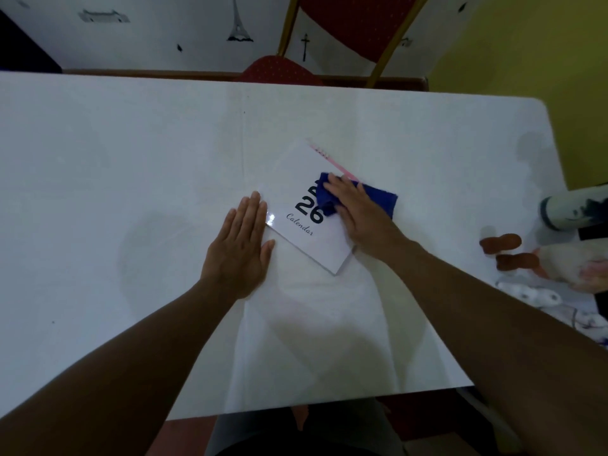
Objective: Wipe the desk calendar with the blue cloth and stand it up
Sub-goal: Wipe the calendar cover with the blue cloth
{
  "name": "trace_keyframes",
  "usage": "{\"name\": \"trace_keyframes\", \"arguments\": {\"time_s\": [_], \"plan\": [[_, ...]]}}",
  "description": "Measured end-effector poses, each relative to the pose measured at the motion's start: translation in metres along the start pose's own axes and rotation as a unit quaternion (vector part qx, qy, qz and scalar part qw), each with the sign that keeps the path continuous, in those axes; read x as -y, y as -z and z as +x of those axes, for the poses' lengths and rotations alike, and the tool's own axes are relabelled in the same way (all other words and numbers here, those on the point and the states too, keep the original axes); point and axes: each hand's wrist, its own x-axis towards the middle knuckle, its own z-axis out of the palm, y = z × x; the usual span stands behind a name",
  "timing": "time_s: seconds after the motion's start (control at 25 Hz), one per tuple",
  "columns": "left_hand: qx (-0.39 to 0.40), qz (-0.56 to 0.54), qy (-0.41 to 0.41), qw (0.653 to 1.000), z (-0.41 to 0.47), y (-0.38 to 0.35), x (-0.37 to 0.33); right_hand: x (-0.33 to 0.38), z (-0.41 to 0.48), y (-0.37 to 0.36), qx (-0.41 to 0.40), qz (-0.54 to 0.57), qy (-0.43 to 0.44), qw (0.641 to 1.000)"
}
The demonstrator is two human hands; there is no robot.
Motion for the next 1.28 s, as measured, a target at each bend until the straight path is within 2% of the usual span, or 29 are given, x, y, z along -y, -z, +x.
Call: {"name": "trace_keyframes", "arguments": {"time_s": [0.16, 0.2, 0.28, 0.36, 0.56, 0.68, 0.76, 0.8, 0.88, 0.96, 1.04, 1.12, 1.2, 1.28], "plan": [[0.007, -0.001, 0.003, 1.0, -0.001, 0.001, -0.001, 0.043, -0.02, -0.054, -0.122, 0.005, -0.121, 0.985], [0.011, -0.001, 0.006, 1.0, 0.0, 0.002, -0.001, 0.057, -0.035, -0.067, -0.127, -0.026, -0.109, 0.986], [0.024, -0.005, 0.011, 1.0, 0.001, 0.003, -0.001, 0.075, -0.066, -0.084, -0.088, -0.102, -0.024, 0.991], [0.032, -0.009, 0.015, 0.999, 0.0, 0.004, -0.001, 0.08, -0.087, -0.083, -0.047, -0.118, 0.038, 0.991], [0.028, -0.013, 0.015, 0.999, -0.001, 0.006, -0.002, 0.079, -0.068, -0.036, -0.026, 0.0, 0.026, 0.999], [0.03, -0.008, 0.015, 0.999, 0.0, 0.006, -0.002, 0.074, -0.034, 0.0, 0.044, 0.163, -0.045, 0.985], [0.029, -0.01, 0.016, 0.999, 0.0, 0.006, -0.002, 0.064, -0.013, 0.017, 0.055, 0.2, -0.096, 0.973], [0.028, -0.014, 0.016, 0.999, 0.0, 0.006, -0.002, 0.058, -0.004, 0.021, 0.031, 0.187, -0.118, 0.975], [0.034, -0.018, 0.013, 0.999, 0.0, 0.007, -0.002, 0.046, 0.005, 0.023, -0.072, 0.092, -0.133, 0.984], [0.035, -0.021, 0.011, 0.999, 0.0, 0.007, -0.002, 0.038, 0.004, 0.015, -0.151, 0.013, -0.044, 0.988], [0.039, -0.03, 0.012, 0.999, 0.0, 0.008, -0.002, 0.031, -0.005, 0.001, -0.115, -0.083, 0.1, 0.985], [0.042, -0.041, 0.015, 0.998, 0.001, 0.009, -0.003, 0.023, -0.015, -0.015, -0.017, -0.187, 0.181, 0.965], [0.048, -0.043, 0.018, 0.998, 0.001, 0.009, -0.002, 0.014, -0.019, -0.026, 0.038, -0.227, 0.181, 0.956], [0.048, -0.041, 0.016, 0.998, 0.0, 0.008, -0.001, 0.009, -0.01, -0.027, 0.048, -0.229, 0.168, 0.958]]}}
